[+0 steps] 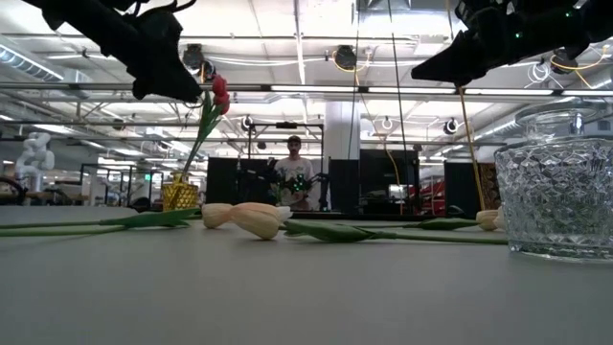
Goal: Sort flowers into vase by color
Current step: Put the top yellow tulip into the blue vase
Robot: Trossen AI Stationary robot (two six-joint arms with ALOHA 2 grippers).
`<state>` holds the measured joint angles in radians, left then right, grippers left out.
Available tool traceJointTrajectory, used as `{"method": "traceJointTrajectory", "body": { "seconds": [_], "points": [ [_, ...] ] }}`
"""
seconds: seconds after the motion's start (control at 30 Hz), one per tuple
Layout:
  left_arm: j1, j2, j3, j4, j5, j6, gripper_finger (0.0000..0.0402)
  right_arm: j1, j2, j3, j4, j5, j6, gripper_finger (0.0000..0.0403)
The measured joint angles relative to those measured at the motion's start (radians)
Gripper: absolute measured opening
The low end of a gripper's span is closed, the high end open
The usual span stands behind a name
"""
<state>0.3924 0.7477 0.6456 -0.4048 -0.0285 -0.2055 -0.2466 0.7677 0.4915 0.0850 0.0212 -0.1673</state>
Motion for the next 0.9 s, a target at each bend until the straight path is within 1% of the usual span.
{"method": "traceJointTrajectory", "body": {
  "seconds": [0.17, 0.33, 0.43, 0.57, 0.7, 0.9],
  "points": [
    [-0.085, 0.032, 0.000, 0.062, -0.004, -0.024, 0.0144, 0.000, 0.000, 0.000, 0.000, 0.000, 0.000, 0.0086],
    [-0.152, 0.089, 0.000, 0.191, -0.006, -0.012, 0.0144, 0.000, 0.000, 0.000, 0.000, 0.000, 0.000, 0.0086],
    [-0.179, 0.130, 0.000, 0.280, -0.006, 0.028, 0.0144, 0.000, 0.000, 0.000, 0.000, 0.000, 0.000, 0.0086],
    [-0.195, 0.187, 0.000, 0.381, -0.007, 0.083, 0.0144, 0.000, 0.000, 0.000, 0.000, 0.000, 0.000, 0.0086],
    [-0.196, 0.237, 0.000, 0.448, -0.007, 0.111, 0.0144, 0.000, 0.000, 0.000, 0.000, 0.000, 0.000, 0.0086],
    [-0.196, 0.282, 0.000, 0.469, -0.008, 0.114, 0.0144, 0.000, 0.000, 0.000, 0.000, 0.000, 0.000, 0.0086]
  ]
}}
